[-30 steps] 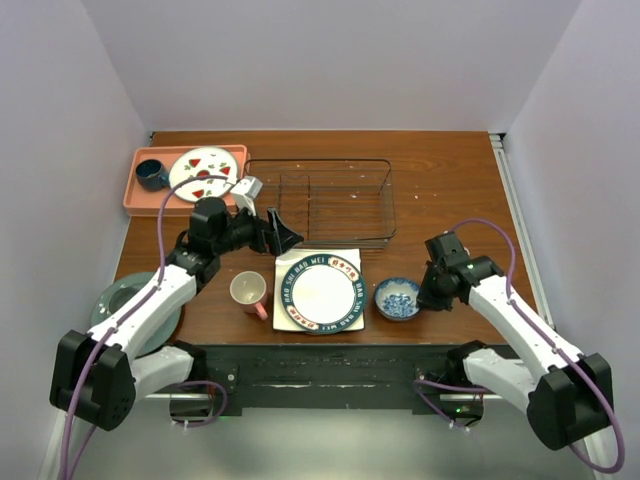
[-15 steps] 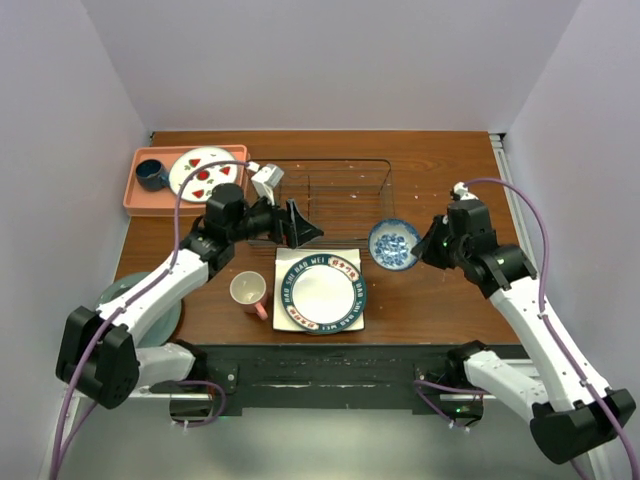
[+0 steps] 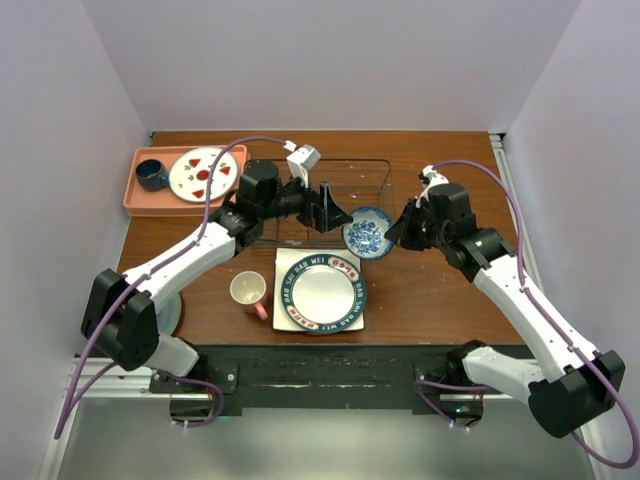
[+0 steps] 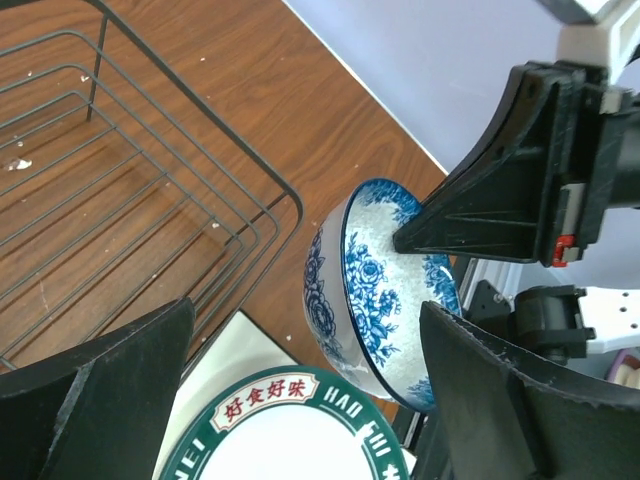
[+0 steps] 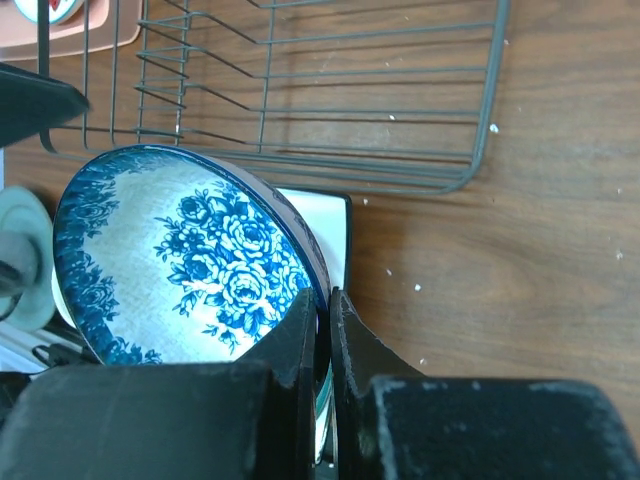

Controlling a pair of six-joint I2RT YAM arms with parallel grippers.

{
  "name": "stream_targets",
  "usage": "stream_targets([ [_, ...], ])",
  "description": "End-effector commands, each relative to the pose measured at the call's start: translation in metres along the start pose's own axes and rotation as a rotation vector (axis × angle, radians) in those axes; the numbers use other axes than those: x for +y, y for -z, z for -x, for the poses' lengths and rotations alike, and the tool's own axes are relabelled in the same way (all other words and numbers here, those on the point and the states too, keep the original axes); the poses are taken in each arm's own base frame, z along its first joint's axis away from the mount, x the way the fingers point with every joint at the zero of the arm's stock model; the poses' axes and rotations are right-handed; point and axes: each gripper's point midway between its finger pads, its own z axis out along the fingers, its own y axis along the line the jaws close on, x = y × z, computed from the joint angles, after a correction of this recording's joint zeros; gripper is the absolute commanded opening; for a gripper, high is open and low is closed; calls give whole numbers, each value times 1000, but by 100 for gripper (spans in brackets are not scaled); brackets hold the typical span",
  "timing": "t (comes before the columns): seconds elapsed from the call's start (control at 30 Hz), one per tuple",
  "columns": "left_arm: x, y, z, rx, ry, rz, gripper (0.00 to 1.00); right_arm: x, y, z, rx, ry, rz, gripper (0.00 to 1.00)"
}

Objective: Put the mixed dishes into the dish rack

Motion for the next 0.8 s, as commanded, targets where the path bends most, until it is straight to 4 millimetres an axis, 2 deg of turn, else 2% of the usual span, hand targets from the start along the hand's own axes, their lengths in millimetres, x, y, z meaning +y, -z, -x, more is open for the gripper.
stream_targets([
  [0.0, 0, -6, 7, -10, -54, 9, 100, 32, 9, 38, -157, 68, 98, 0],
  [0.17, 7, -14, -5, 44, -43, 37, 93, 31, 7, 36, -176, 103, 82, 0],
  [0.27, 7, -20, -6, 51, -59, 51, 83, 33, 5, 35, -180, 129, 84, 0],
  [0.33, 12, -23, -18, 101, -60, 86, 74, 31, 3, 34, -179, 136, 71, 0],
  [0.37, 12, -24, -13, 98, -71, 91, 69, 28, 1, 34, -181, 146, 54, 0],
  [0.4, 13, -28, -16, 111, -83, 97, 60, 25, 0, 36, -188, 149, 33, 0],
  [0.47, 18, -29, -16, 121, -90, 128, 53, 24, -4, 36, -185, 162, 22, 0],
  [0.5, 19, -31, -18, 131, -100, 132, 44, 25, -4, 37, -187, 167, 22, 0],
  [0.57, 23, -33, -16, 135, -109, 157, 33, 25, -8, 38, -185, 175, 12, 0],
  [0.6, 26, -35, -18, 143, -121, 167, 20, 27, -7, 41, -191, 177, 10, 0],
  [0.63, 29, -35, -19, 150, -126, 188, 14, 26, -7, 44, -197, 177, 3, 0],
  [0.7, 33, -37, -12, 142, -146, 215, 0, 30, -8, 49, -199, 181, 0, 0],
  [0.77, 38, -35, -5, 124, -164, 260, 0, 29, -9, 54, -206, 175, -15, 0],
])
